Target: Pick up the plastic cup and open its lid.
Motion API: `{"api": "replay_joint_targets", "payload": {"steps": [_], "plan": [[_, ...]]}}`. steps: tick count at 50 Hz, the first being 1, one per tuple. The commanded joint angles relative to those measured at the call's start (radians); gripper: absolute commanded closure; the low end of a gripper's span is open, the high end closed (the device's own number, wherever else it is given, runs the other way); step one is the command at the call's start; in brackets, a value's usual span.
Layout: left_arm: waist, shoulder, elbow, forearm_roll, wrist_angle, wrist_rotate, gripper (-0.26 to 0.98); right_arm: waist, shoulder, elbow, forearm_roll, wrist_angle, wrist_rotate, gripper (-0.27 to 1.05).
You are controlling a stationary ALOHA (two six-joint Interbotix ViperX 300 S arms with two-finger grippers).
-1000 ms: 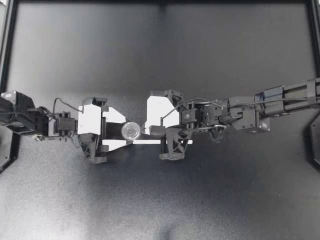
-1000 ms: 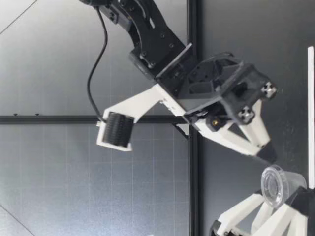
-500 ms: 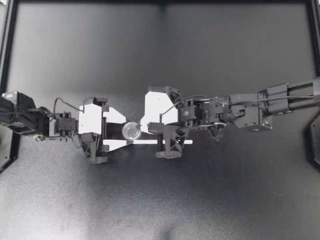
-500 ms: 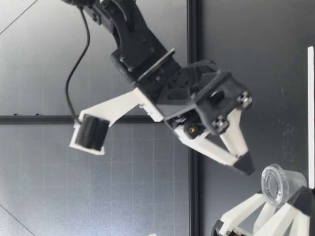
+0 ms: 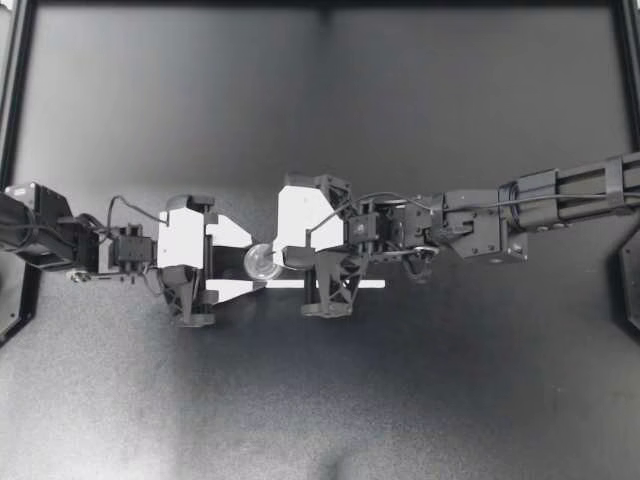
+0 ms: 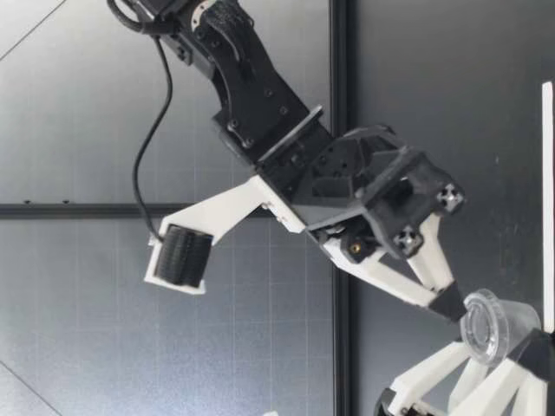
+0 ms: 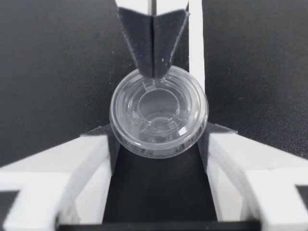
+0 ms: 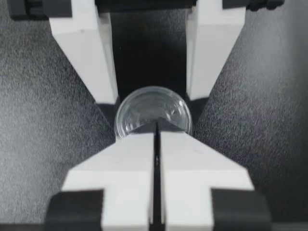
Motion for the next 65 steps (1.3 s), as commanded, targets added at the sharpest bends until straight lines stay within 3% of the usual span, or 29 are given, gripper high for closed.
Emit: {"api": "replay_joint_targets", "payload": {"steps": [1,40,50,65], "plan": [[-0.002,-0.014,-0.009,0.002,-0.008,0.000,0.20,-0.006,-0.020,0.000,-0.002,0.002,0.003,0.95],[-0.002,-0.011,-0.060,0.006,0.063,-0.002,0.21,0.011,0.011,0.000,0.002,0.003,0.008,0.95],[-0.002,-0.009,-0.064,0.005,0.084,-0.005,0.33,0.012,0.012,0.000,0.002,0.003,0.008,0.95],[-0.002,-0.011,-0.064,0.006,0.083,-0.009,0.63,0.012,-0.041,0.026,0.002,-0.002,0.012,0.95]]}}
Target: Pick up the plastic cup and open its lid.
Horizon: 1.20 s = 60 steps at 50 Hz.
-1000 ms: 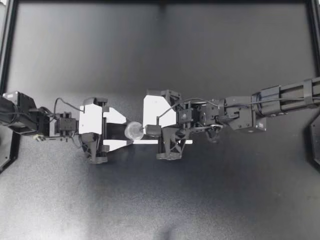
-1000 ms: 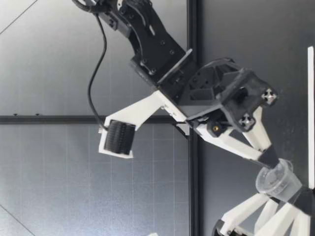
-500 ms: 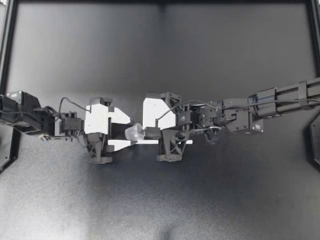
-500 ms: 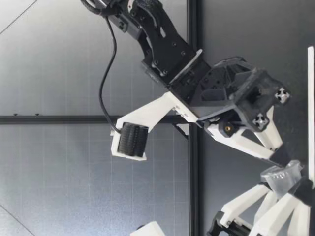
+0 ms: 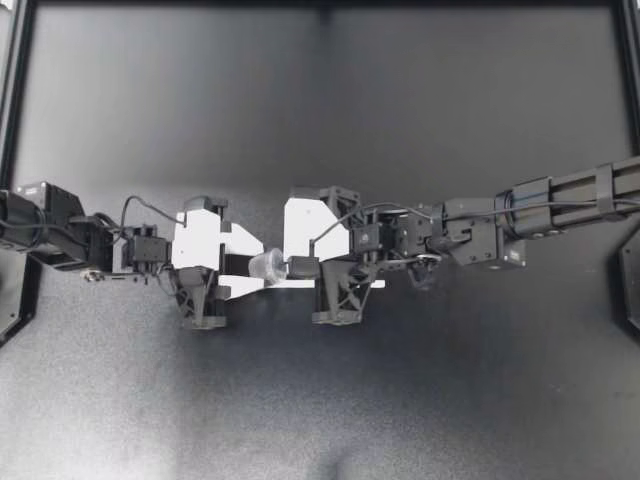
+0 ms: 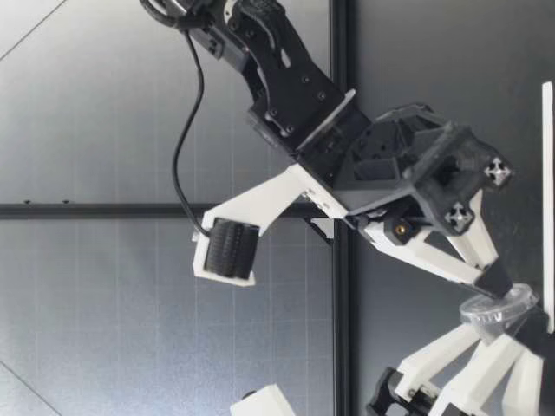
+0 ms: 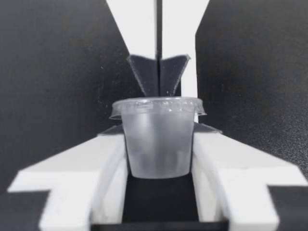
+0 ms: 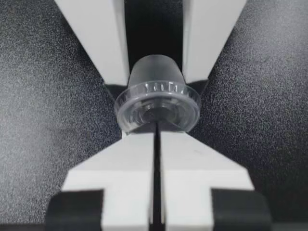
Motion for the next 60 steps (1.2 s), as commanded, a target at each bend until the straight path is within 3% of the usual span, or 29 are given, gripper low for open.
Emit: {"api": "replay_joint_targets", "payload": {"steps": [1,8,17,25,32,39,42,60], "plan": [[0.005,-0.012,-0.011,-0.003,-0.006,-0.002,0.63,0.003,-0.083,0.011,0.003,-0.011,0.003,0.95],[0.003,-0.044,-0.008,-0.003,-0.041,-0.002,0.64,0.003,-0.241,0.107,0.003,-0.064,0.003,0.95],[-0.003,-0.121,-0.011,0.006,-0.164,-0.003,0.64,0.031,-0.485,0.298,-0.011,-0.345,-0.067,0.95],[-0.003,-0.163,-0.015,0.025,-0.284,-0.031,0.64,0.044,-0.569,0.422,-0.058,-0.537,-0.225,0.90],[-0.003,-0.160,-0.034,0.055,-0.414,-0.092,0.64,0.044,-0.588,0.437,-0.063,-0.558,-0.373,0.72],[-0.003,-0.150,-0.060,0.077,-0.517,-0.121,0.64,0.044,-0.577,0.437,-0.063,-0.558,-0.604,0.39],[-0.003,-0.147,-0.071,0.083,-0.557,-0.129,0.64,0.046,-0.575,0.440,-0.058,-0.561,-0.719,0.31],[-0.008,-0.140,-0.110,0.086,-0.638,-0.141,0.64,0.046,-0.545,0.442,0.052,-0.695,-1.233,0.30]]}}
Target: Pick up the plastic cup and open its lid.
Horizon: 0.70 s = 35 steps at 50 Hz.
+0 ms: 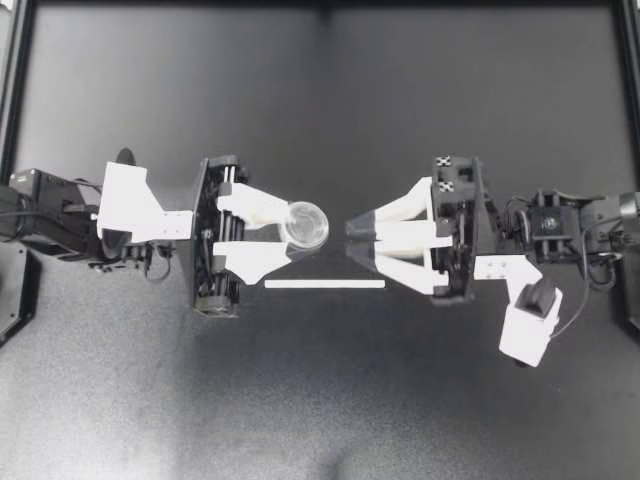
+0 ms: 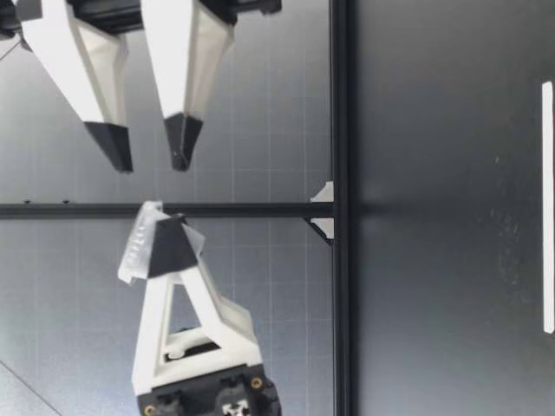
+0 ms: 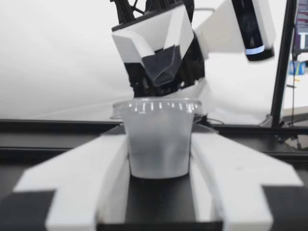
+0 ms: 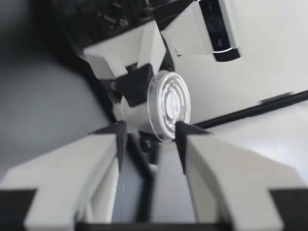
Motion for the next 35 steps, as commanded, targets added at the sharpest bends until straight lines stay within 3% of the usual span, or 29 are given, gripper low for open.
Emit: {"api": "replay_joint_targets", "payload": {"steps": [1,10,35], "plan": [[-0.005,-0.011,-0.020,0.003,-0.011,0.002,0.64,0.003,0.006,-0.011,0.026,-0.067,-0.067,0.30],[-0.006,-0.009,-0.018,0.002,-0.009,-0.011,0.64,0.005,0.049,-0.025,0.081,-0.112,-0.189,0.30],[-0.006,0.008,-0.011,0.003,-0.005,-0.018,0.64,0.005,0.049,-0.054,0.081,-0.138,-0.192,0.30]]}}
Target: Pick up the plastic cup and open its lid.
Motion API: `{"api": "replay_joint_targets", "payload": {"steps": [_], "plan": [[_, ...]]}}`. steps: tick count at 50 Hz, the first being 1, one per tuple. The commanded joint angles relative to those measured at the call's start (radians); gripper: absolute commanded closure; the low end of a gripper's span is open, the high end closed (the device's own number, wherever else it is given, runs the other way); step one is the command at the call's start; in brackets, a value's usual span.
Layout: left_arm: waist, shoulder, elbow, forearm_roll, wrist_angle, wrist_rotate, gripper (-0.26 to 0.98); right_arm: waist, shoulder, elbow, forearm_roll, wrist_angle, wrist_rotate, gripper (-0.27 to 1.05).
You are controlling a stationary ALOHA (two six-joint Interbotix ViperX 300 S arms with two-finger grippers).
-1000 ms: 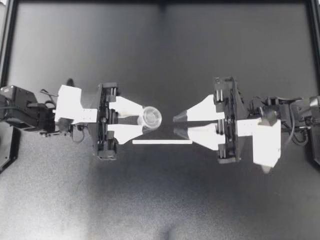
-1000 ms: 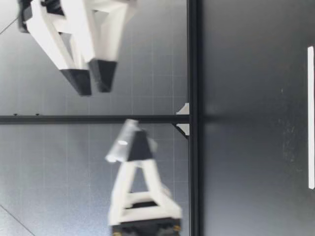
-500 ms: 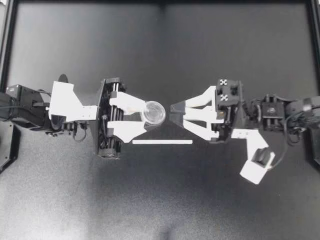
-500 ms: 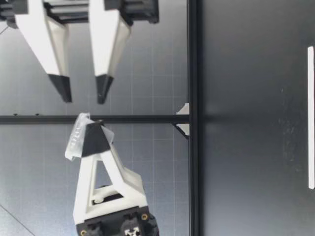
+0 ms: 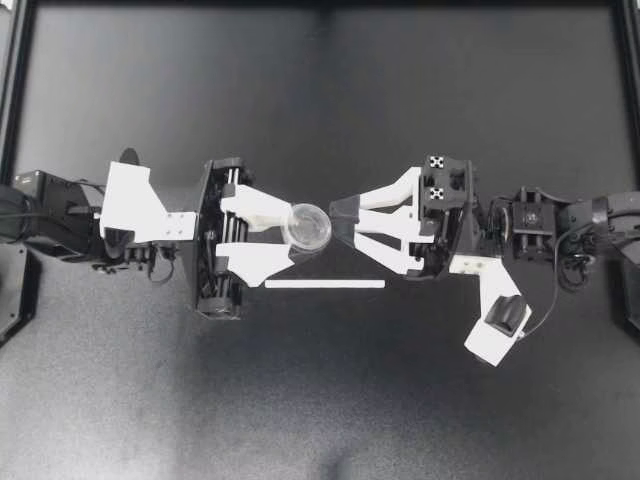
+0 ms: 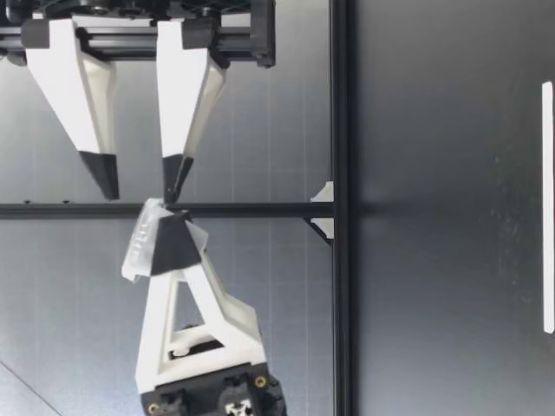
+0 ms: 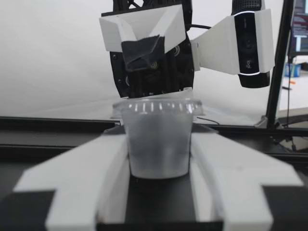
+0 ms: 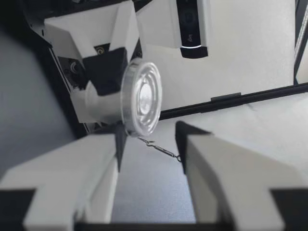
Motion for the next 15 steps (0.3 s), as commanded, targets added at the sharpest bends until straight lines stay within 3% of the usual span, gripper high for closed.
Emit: {"api": "replay_joint_targets", "payload": {"steps": [1,15], "plan": [[-0.002,-0.006,-0.006,0.000,-0.002,-0.002,0.64,0.006,-0.026,-0.015,0.002,-0.029,0.005,0.30],[-0.002,0.002,0.002,0.002,0.002,-0.009,0.64,0.012,-0.106,0.034,0.002,-0.084,0.008,0.30]]}}
